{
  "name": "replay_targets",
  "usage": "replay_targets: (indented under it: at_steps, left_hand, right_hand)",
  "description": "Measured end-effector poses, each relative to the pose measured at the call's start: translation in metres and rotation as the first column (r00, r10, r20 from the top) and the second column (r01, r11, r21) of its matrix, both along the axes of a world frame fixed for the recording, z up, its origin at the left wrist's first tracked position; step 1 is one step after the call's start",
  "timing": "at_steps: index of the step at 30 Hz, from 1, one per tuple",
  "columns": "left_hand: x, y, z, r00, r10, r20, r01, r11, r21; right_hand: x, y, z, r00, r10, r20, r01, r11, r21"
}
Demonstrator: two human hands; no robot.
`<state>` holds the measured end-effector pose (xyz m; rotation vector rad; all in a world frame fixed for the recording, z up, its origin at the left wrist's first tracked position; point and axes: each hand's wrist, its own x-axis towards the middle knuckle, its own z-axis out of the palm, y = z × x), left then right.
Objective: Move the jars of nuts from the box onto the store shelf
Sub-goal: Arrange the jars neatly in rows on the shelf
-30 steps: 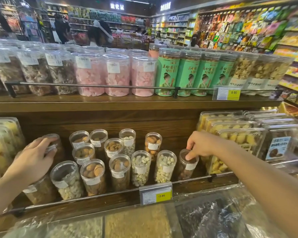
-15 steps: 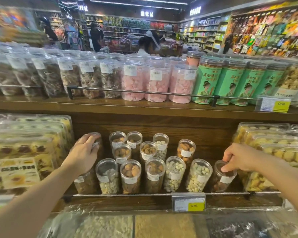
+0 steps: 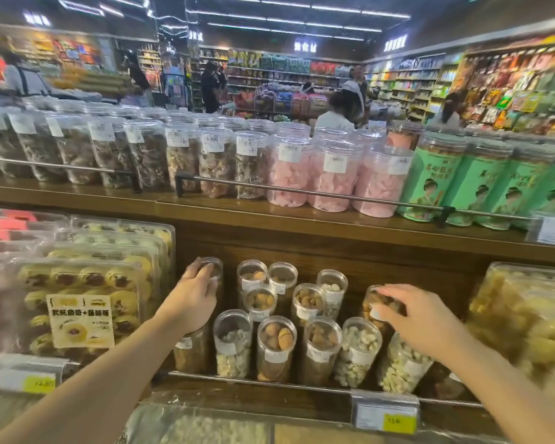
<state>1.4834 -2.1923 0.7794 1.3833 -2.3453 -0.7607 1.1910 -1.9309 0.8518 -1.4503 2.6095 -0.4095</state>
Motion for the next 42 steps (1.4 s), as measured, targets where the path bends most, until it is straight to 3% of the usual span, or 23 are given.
replay_targets:
  at_steps: [3,9,14,20,30,42]
  left_hand:
    - [-0.004,-0.001,0.001,0.999,-0.026,0.037,0.025,0.999,0.025]
    - [-0.012,-0.008,0.002,0.995,-0.026,0.101,0.023,0.999,0.025]
    - [-0.026,-0.022,0.002,0.995,0.041,0.095,-0.023,0.981,-0.191]
    - [-0.048,-0.041,0.008,0.992,0.1,0.073,-0.082,0.973,-0.216]
    - [-0.049,-0.043,0.006,0.994,0.105,-0.004,-0.103,0.964,-0.247]
    - [-0.038,-0.049,0.02,0.996,-0.04,0.075,0.055,0.975,-0.215]
  right_hand:
    - [0.045,-0.039,-0.014,0.986,0.161,0.053,-0.161,0.987,-0.013]
    - [0.085,-0.1,-0.038,0.956,0.288,0.054,-0.293,0.94,0.174]
    - [0.097,-0.112,-0.054,0.953,0.303,-0.018,-0.292,0.933,0.212]
    - [0.099,-0.113,-0.06,0.934,0.339,-0.115,-0.313,0.929,0.195]
    - [0.096,-0.116,-0.067,0.935,0.34,-0.097,-0.315,0.926,0.21]
    - [0.097,-0.117,-0.064,0.936,0.337,-0.105,-0.309,0.926,0.218]
